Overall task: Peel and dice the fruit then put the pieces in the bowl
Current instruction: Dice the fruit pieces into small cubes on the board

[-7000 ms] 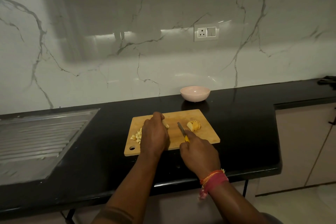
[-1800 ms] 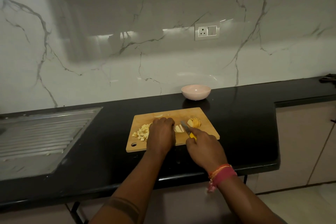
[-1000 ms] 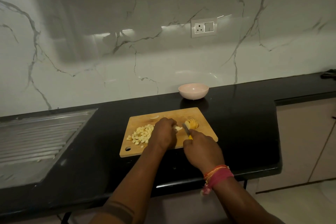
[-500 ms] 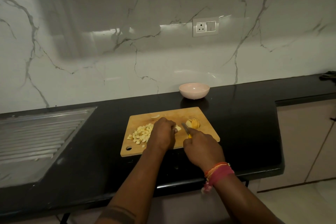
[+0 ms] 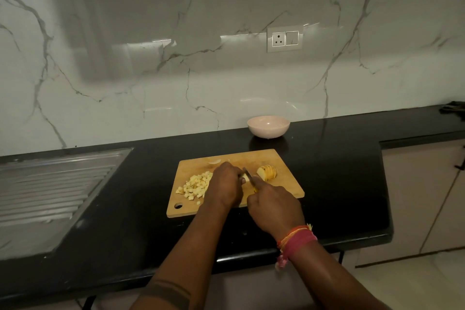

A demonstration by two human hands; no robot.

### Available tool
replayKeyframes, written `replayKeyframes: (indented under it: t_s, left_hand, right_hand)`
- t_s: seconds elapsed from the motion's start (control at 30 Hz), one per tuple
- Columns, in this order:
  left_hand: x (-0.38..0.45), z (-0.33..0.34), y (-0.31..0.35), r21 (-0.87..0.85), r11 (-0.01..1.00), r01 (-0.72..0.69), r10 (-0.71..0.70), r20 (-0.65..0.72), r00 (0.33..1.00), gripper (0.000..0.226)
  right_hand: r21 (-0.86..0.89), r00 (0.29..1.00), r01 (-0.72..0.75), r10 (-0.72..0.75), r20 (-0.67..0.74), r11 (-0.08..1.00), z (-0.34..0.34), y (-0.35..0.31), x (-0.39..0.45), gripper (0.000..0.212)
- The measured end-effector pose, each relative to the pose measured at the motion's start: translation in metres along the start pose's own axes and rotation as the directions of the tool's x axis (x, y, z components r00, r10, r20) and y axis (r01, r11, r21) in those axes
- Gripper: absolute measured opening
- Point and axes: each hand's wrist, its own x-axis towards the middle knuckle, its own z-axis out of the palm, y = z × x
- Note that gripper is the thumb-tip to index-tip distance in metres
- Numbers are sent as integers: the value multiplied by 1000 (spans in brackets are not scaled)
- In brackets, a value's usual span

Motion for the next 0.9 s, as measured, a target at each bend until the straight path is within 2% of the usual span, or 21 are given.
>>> replayKeyframes:
  t_s: [0.2,0.43,0.57,0.7,0.9]
  left_hand:
    - [1,0,0,63,998,-22,22,9,1000,15]
    - [-1,-2,6,-15,997,78,-78,5,997,18]
    - [-4,-2,5,-70,992,107,-108,-4,994,29]
    - [-8,-8,4,-116,988,101,-102,-9,995,18]
    - [-6,-11,3,-110,992,67,-63,34,997,22]
  right_hand:
    - [-3,998,16,-16,59,1000,3,-13,12,44]
    - [-86,999,44,-43,23,995,-2,-1,-23,57]
    - [-37,999,32,-32,-8,999,-6,4,-35,59]
    - [-2,999,33,-33,-17,999,-4,-5,-24,61]
    - [8,998,23,-24,50,1000,2,-20,4,45]
